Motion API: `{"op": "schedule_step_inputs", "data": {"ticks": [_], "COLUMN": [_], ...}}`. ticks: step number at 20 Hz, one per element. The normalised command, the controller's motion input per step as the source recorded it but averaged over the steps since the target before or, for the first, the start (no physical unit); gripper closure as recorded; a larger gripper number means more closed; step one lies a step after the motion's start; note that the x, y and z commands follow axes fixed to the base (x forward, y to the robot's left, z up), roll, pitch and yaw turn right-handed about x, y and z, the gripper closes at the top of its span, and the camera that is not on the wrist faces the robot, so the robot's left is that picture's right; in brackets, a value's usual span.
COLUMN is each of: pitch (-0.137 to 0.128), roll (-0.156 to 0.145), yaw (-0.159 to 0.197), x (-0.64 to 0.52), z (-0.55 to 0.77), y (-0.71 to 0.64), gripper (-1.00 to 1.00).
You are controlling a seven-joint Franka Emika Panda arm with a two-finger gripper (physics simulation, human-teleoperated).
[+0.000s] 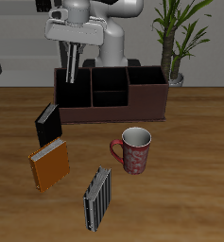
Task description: Place the left striped book into the back desk caddy's left compartment
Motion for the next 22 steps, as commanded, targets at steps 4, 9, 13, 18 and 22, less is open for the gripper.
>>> {"op": "schedule_step_inputs", "data": {"ticks": [4,9,13,18,22], "pitch": [0.012,0.018,0.033,0.023,0.022], "roll": [-0.011,-0.008,0.013,-0.010,0.024], "yaw": [-0.024,-0.003,-0.005,-0.010,0.012], "x": [0.03,0.09,0.05,0.00,-0.08], "z": [-0.10,-0.18,-0.18,-0.11,-0.16], "y": [-0.04,0.03,0.03,-0.01,0.07], "gripper": [1.00,1.00,1.00,1.00,1.00]}}
